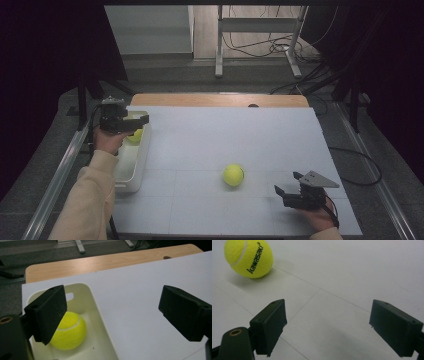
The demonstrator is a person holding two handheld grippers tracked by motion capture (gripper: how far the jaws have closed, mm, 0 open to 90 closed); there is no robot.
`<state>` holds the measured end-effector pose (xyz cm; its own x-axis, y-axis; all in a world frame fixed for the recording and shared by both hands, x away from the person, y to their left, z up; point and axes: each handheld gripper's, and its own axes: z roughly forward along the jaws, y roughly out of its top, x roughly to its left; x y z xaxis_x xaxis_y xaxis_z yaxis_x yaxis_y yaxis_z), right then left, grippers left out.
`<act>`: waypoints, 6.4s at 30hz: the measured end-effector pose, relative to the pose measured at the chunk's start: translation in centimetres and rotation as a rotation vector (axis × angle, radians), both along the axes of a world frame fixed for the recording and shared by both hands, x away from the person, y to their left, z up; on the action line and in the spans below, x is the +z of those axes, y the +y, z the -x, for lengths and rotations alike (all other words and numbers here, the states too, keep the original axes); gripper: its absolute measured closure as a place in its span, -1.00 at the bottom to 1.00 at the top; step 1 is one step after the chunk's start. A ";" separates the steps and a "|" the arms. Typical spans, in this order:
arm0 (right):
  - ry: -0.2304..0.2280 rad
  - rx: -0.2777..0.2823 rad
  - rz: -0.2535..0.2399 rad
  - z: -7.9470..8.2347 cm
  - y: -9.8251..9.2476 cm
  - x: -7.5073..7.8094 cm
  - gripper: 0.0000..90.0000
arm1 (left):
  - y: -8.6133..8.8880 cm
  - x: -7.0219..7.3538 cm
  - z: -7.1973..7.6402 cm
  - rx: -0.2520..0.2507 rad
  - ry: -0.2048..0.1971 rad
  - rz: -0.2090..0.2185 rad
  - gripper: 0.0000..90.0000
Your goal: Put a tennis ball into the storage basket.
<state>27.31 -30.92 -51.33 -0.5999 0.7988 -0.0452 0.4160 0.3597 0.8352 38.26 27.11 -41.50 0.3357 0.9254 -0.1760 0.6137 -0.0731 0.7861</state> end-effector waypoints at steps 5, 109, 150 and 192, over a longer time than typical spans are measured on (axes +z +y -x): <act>0.000 -0.001 -0.004 0.0 0.0 0.0 -0.68 | -0.9 0.4 0.3 -0.031 -0.019 0.000 -0.79; -0.019 0.013 0.001 -0.2 0.1 0.0 -0.67 | -15.1 -2.0 5.1 -0.482 -0.037 0.072 -0.82; -0.020 0.005 0.001 0.0 -0.1 0.1 -0.67 | -20.9 -4.2 5.8 -0.636 0.034 0.023 -0.84; -0.019 0.009 0.006 0.0 -0.1 0.0 -0.67 | -25.4 -7.6 5.5 -0.716 0.156 -0.070 -0.90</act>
<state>27.27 -31.03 -51.31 -0.6057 0.7933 -0.0617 0.3968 0.3683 0.8408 32.79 1.72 -49.07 0.8377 0.5000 -0.2197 0.5013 -0.5443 0.6726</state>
